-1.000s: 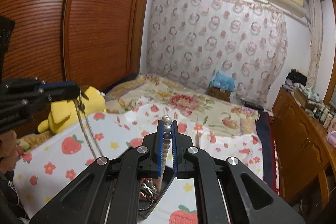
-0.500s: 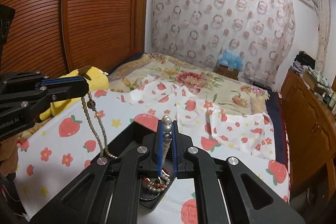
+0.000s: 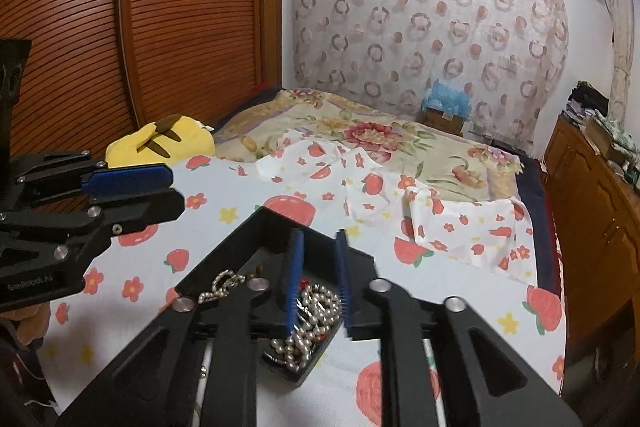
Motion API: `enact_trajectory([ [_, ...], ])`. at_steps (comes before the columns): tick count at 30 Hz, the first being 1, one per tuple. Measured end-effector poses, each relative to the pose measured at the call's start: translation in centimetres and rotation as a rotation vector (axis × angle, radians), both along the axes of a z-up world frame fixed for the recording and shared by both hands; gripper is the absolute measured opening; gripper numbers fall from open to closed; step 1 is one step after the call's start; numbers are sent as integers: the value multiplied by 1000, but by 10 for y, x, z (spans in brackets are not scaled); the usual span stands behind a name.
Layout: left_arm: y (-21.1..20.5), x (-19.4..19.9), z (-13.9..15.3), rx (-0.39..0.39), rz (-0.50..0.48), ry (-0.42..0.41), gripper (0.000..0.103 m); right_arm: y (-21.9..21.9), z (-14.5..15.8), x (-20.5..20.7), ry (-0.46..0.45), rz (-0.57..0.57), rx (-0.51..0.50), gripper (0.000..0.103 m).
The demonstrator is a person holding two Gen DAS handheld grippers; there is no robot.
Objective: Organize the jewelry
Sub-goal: 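Open both grippers to release the pearl necklace into the box, then grasp the green pendant on its silver chain with the right gripper and lift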
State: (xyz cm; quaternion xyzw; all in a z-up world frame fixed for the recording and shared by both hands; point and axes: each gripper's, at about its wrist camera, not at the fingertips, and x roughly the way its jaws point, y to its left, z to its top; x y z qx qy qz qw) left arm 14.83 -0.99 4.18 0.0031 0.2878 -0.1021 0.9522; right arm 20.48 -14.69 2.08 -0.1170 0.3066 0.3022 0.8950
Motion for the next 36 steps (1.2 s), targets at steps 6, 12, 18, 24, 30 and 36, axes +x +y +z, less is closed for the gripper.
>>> enact_trajectory([
  [6, 1, -19, -18, 14, -6, 19, 45, -22, -13, -24, 16, -2, -10, 21],
  [12, 1, -41, -44, 30, -17, 53, 68, -48, -37, -63, 37, 4, -26, 21],
  [18, -4, -57, -64, 62, -32, 86, 80, -65, -67, -89, 90, 4, -50, 27],
  [24, -11, -76, -78, 69, -45, 114, 82, -66, -87, -110, 139, 43, -84, 27],
  [30, -15, -90, -95, 85, -62, 157, 83, -60, -101, -120, 163, 67, -123, 20],
  [36, -14, -97, -106, 86, -65, 188, 83, -51, -106, -120, 171, 79, -151, 17],
])
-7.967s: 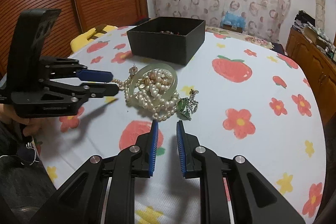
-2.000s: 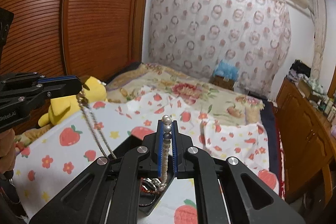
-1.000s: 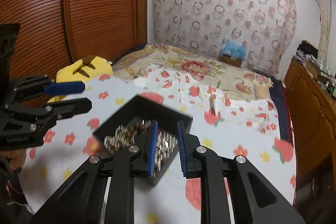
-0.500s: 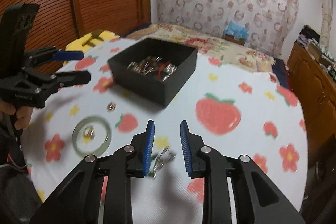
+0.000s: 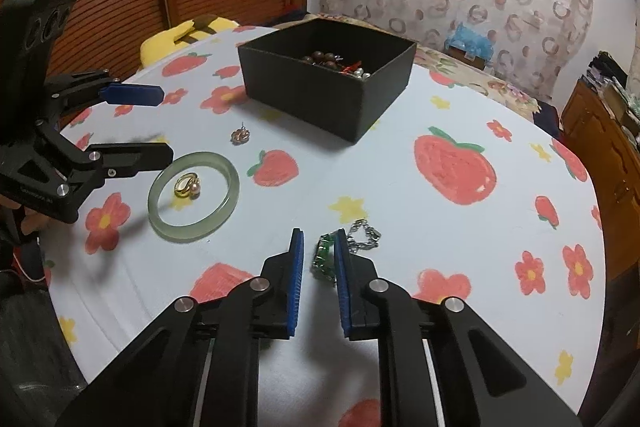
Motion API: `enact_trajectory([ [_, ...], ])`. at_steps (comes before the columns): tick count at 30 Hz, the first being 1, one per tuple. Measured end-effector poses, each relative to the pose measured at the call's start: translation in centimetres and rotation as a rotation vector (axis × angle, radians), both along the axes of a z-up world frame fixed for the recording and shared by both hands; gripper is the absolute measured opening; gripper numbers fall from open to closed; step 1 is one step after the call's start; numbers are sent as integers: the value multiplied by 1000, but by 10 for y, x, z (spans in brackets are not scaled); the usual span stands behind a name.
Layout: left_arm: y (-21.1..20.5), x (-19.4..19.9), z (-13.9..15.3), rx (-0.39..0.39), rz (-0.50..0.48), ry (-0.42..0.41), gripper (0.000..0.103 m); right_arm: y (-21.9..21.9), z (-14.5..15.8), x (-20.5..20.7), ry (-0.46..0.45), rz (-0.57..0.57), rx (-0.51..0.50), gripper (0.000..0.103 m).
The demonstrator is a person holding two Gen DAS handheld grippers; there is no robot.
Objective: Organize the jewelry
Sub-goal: 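Grasp the green pendant on its silver chain with the right gripper and lift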
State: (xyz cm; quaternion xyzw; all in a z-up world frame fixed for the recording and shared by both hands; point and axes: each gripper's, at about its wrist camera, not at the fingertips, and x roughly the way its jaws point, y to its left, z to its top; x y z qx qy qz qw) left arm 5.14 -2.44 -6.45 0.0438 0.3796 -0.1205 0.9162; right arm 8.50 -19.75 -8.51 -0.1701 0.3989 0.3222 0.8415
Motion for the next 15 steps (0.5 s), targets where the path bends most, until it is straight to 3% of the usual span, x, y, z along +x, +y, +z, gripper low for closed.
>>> enact_trajectory([
  [7, -3, -1, -3, -1, -11, 14, 83, 5, -4, 6, 6, -7, -34, 17],
  [9, -6, -3, -5, 1, -23, 23, 83, 6, -4, 6, -8, -3, -48, 11],
  [15, -17, -3, -10, 18, -50, 40, 83, 3, 0, 2, -31, 6, -32, 8],
])
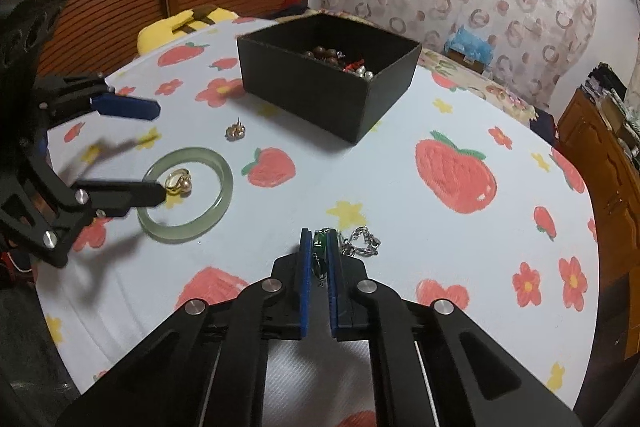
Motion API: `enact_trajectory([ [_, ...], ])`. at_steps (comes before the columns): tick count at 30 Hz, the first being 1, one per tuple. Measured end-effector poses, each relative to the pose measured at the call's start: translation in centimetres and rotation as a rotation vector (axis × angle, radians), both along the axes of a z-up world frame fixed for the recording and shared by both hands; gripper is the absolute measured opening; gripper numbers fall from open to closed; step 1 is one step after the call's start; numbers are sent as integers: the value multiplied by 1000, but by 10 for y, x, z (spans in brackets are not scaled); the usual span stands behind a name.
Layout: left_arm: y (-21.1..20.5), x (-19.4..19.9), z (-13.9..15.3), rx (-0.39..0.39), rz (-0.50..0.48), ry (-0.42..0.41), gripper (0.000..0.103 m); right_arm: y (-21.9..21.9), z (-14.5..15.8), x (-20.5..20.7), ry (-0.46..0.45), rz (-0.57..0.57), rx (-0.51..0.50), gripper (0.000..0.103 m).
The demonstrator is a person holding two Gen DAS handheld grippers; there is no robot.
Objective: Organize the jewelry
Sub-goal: 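Grasp the green pendant on its silver chain with the right gripper and lift, then lower the green pendant into the black box with the right gripper while the left gripper grasps the jade bangle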
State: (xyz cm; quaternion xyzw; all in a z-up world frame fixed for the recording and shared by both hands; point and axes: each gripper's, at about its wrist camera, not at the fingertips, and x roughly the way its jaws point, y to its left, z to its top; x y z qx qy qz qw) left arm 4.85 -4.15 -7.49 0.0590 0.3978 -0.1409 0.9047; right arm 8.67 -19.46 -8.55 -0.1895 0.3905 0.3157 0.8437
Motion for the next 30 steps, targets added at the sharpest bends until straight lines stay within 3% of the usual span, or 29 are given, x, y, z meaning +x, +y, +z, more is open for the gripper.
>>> enact_trajectory([
  [11, -20, 3, -8, 20, -52, 36, 83, -19, 32, -5, -57, -21, 88, 7],
  [22, -27, 10, -14, 37, -53, 68, 84, -23, 36, -2, -61, -31, 103, 7],
  [25, -27, 10, -11, 26, -53, 59, 70, -22, 35, -3, -62, -31, 102, 7],
  [30, -23, 9, -9, -1, -35, 48, 69, -20, 36, -3, -68, -29, 106, 7],
])
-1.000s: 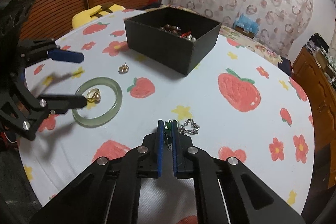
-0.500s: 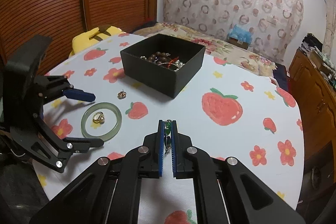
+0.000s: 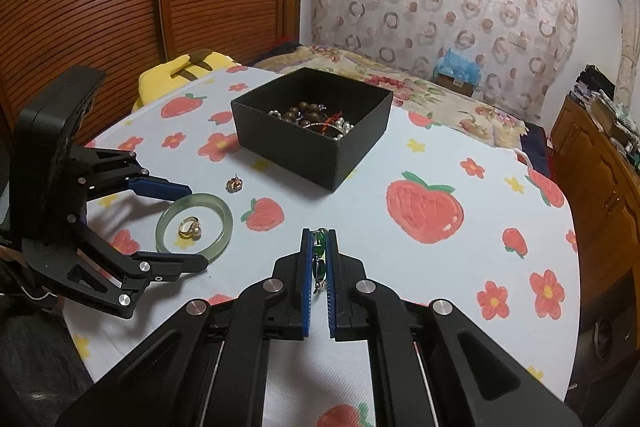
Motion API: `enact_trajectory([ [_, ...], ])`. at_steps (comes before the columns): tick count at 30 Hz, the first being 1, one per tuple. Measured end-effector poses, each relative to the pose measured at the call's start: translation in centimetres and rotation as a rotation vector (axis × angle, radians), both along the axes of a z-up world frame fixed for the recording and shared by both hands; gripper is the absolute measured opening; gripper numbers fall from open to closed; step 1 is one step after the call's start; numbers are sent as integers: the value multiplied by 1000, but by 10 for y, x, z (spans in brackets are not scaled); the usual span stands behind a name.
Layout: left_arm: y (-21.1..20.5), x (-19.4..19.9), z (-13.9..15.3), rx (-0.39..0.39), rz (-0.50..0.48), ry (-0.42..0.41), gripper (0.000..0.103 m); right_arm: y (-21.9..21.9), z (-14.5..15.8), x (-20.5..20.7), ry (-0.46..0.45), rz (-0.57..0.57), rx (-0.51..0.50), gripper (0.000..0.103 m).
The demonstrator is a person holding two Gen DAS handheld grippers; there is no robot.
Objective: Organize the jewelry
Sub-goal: 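Lower the green pendant into the black box with the right gripper while the left gripper grasps the jade bangle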
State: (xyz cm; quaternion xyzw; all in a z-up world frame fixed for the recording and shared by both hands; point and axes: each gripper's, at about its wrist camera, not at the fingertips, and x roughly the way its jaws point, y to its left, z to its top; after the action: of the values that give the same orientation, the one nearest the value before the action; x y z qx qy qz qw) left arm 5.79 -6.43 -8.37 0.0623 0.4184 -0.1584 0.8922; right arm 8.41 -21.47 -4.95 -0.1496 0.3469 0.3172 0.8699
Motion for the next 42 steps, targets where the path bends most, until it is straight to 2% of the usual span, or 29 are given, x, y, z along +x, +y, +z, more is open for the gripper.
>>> enact_trajectory([
  [12, 16, -3, 32, -35, 44, -94, 69, 17, 35, 8, -67, 31, 26, 7],
  [25, 38, 10, 55, -51, 89, -158, 69, 51, 78, 46, -131, 47, 54, 7],
  [32, 48, 15, 59, -56, 108, -172, 69, 64, 77, 82, -70, 30, 107, 7],
  [42, 56, 33, 62, -48, 137, -174, 69, 85, 53, 114, -15, -8, 56, 7],
])
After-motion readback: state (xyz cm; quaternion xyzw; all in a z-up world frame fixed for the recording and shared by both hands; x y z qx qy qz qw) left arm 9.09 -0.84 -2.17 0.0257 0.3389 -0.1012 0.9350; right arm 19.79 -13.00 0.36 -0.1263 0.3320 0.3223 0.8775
